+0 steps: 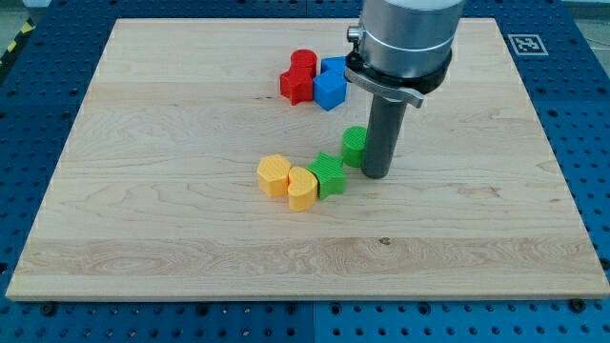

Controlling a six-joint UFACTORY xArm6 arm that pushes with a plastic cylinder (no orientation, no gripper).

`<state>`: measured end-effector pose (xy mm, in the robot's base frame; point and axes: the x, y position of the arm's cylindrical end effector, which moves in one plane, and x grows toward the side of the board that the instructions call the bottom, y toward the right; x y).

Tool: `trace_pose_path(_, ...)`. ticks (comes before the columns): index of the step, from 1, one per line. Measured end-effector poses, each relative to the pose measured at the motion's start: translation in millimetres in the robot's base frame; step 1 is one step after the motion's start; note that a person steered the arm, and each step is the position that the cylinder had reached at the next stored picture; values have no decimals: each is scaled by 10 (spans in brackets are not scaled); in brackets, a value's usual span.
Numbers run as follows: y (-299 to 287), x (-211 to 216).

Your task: Push the green circle to the top of the yellow heart

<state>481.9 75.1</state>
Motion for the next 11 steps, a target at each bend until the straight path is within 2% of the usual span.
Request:
trace_pose_path(2,782,65)
trace_pose_path(3,826,-196)
trace_pose_path(6,-235,-243)
trace_pose_path(8,-82,-556)
trace_pose_path(11,-597,-329)
